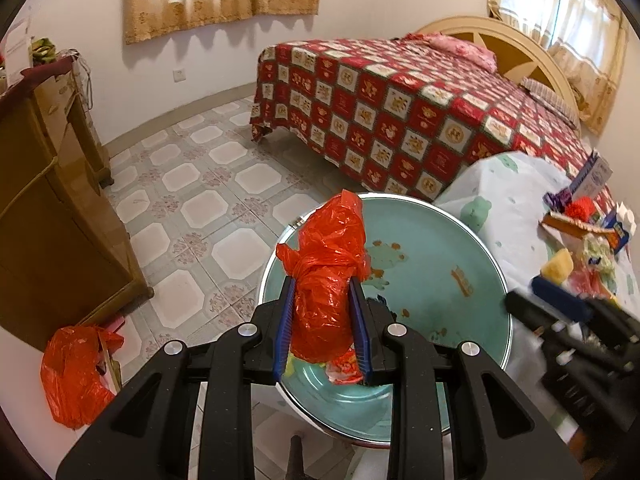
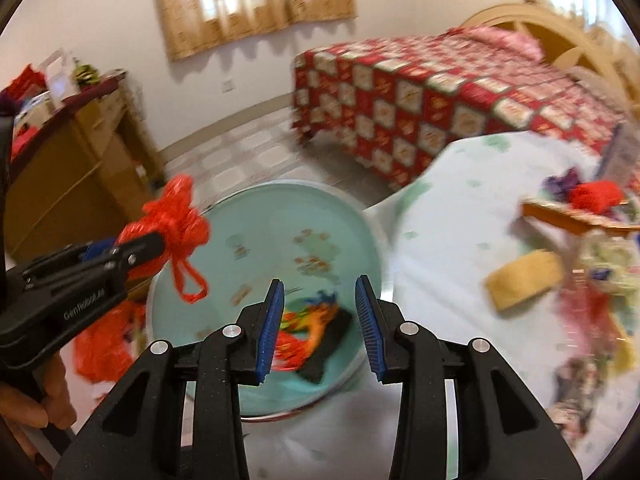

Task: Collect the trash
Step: 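Open the right tool over the bucket while the left tool releases the red bag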

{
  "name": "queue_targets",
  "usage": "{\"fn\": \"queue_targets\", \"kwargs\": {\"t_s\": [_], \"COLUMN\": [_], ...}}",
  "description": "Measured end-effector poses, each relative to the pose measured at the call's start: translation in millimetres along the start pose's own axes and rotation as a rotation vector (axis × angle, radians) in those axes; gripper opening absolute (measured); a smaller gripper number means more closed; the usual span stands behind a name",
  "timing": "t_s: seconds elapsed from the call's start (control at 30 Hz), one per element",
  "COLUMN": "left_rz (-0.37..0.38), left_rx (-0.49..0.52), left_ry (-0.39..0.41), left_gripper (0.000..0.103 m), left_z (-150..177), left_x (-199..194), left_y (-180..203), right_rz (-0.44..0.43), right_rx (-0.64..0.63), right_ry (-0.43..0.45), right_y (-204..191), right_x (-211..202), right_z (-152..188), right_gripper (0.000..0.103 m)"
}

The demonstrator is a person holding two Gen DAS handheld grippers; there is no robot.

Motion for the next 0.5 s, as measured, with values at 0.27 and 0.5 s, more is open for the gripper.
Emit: {"fn": "queue_targets", "kwargs": {"t_s": [0.27, 0.5], "left_rz": [-0.024, -0.058], "left_rx": [0.064, 0.088], "left_ry": [-0.005, 0.013], "left_gripper": [0.058, 0.064], "left_z": [3.9, 2.2], "left_x": [2.5, -2.1], "left_y": [12.4, 14.6], "right_rz": [0.060, 0.098], "right_rx": [0.097, 0.155], "right_ry": [0.041, 0.081], "right_y": [37.9, 61.7], "right_x": [-20.0, -37.4], "right_z": [1.9, 1.5], "right_gripper": [0.040, 0.043]}}
Point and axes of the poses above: each gripper's, at about its wrist camera, not at the fingertips, and x roughly the way its jaws point, y to its right, z to its underside, the point moved 10 cm from there along x, roughly the way its jaws point, and after that the axes turned 6 degrees about z, right-handed, at the moved point
